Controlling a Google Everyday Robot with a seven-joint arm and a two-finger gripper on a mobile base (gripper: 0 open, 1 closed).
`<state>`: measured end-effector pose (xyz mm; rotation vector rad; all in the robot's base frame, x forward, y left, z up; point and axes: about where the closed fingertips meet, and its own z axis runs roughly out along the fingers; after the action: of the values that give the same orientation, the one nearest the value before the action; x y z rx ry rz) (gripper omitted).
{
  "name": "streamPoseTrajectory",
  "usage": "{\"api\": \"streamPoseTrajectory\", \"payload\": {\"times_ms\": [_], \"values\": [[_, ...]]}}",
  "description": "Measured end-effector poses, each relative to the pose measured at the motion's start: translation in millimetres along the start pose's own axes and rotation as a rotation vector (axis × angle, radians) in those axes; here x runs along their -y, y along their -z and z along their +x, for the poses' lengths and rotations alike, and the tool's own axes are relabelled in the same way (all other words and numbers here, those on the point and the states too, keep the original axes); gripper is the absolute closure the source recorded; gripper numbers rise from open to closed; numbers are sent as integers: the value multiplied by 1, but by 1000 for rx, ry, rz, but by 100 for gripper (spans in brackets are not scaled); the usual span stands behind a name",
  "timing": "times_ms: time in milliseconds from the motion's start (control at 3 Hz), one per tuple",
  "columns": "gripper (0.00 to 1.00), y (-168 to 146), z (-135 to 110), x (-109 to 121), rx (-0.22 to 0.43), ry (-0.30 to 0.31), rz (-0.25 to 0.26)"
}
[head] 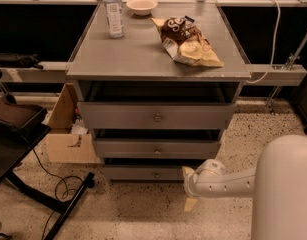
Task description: Open bottom drawer
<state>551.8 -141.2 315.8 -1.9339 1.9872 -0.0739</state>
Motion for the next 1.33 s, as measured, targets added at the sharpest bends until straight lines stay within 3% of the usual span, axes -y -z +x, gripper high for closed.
{"api": "streamPoseTrajectory", "payload": {"times_ms": [333, 1000, 1333], "values": [[0, -7, 2, 1, -8, 58, 12], [0, -16, 3, 7, 1, 72, 23], [0, -42, 16, 32, -32, 132, 56]]}}
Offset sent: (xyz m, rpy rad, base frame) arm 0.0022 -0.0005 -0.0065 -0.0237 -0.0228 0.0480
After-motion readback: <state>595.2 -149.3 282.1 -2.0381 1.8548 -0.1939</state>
